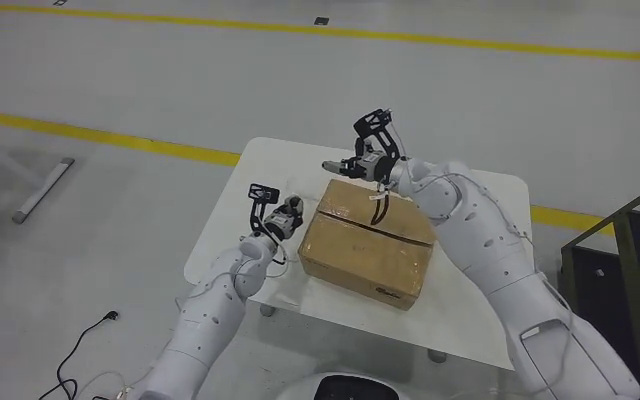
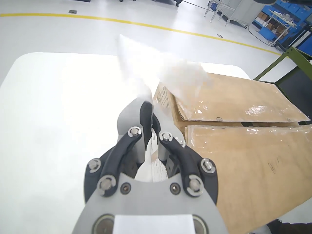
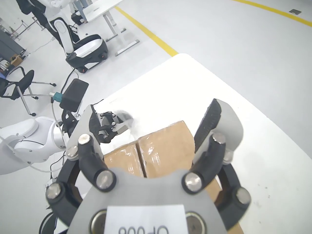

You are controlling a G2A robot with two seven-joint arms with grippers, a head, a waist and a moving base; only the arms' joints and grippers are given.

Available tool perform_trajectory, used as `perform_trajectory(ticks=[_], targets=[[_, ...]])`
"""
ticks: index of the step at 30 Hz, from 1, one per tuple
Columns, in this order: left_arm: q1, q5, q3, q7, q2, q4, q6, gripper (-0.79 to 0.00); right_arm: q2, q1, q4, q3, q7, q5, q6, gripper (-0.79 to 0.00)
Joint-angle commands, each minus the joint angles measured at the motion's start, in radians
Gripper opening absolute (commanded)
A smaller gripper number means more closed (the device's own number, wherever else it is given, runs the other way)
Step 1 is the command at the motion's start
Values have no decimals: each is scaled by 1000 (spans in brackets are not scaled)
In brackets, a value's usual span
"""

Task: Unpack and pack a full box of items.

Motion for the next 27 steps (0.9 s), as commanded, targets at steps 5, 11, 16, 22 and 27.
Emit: perform_trajectory(ticks=[5, 11, 16, 22, 27], targets=[[4, 6, -9, -5, 3, 7, 1, -560, 23, -101, -75, 47, 9, -25, 36, 0], [4, 5, -25, -24, 8, 20, 3, 0, 41, -198, -151, 78, 75, -26, 70, 0], [0, 146, -25, -15, 23, 1, 45, 0, 54, -244, -197, 108, 99, -49, 97, 0], [13, 360, -7, 18, 38, -54, 151, 0, 68, -288, -246, 145, 117, -87, 144, 0], [30, 528, 21, 43, 44, -105, 238, 0, 78, -316, -295, 160, 157, -130, 148, 0]])
